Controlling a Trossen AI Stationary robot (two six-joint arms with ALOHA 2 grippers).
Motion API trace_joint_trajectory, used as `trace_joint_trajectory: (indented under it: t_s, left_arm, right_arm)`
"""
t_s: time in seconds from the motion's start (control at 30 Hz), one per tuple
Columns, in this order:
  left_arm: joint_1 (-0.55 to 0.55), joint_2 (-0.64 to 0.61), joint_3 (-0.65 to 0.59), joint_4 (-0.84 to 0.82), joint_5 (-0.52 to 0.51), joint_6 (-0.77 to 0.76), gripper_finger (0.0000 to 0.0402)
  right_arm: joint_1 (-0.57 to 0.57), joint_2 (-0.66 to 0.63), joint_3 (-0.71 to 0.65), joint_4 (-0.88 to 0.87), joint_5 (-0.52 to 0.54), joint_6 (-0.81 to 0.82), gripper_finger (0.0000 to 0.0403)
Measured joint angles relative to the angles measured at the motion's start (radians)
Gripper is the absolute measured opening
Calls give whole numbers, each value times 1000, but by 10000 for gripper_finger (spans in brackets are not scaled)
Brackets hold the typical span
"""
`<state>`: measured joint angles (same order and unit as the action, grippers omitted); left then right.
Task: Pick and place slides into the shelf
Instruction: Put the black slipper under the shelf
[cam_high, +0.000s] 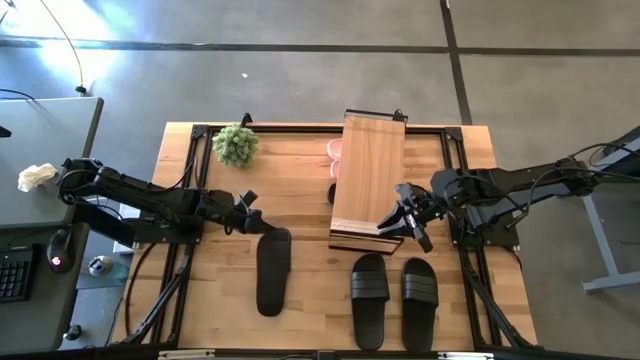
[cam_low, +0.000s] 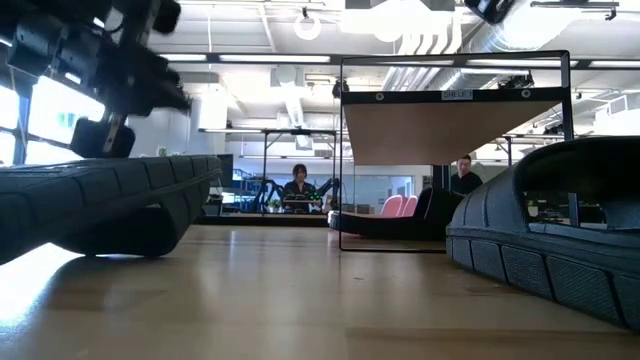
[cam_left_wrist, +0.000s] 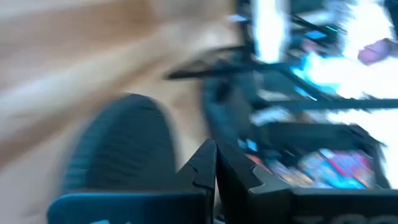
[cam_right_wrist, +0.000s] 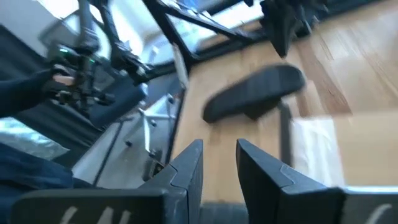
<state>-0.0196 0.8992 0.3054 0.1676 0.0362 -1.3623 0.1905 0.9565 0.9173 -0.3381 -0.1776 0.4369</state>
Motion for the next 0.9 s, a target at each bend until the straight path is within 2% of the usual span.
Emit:
trace_joint_trajectory:
  t_s: [0.13, 0.23, 0.3, 0.5, 0.67, 0.77, 0.9]
  left_arm:
    - [-1, -32, 4, 164, 120, 25, 0]
    - [-2, -62, 15, 166, 154, 24, 0]
    - [-18, -79, 37, 88, 134, 23, 0]
    - [-123, -97, 134, -339, 28, -48, 0]
    - [-277, -97, 243, -522, -87, -102, 0]
    - [-384, -82, 299, -632, -165, -209, 0]
    - [-543, -18, 303, -701, -203, -460, 0]
  right_arm:
    - [0, 1, 0, 112, -48, -1, 87]
    - [0, 14, 0, 164, -53, 9, 87]
    - [0, 26, 0, 161, -33, 33, 87]
    - [0, 58, 0, 68, -33, 54, 87]
    - [1, 73, 0, 34, -34, 53, 87]
    - [1, 73, 0, 28, -41, 53, 87]
    - [1, 73, 0, 25, -65, 53, 87]
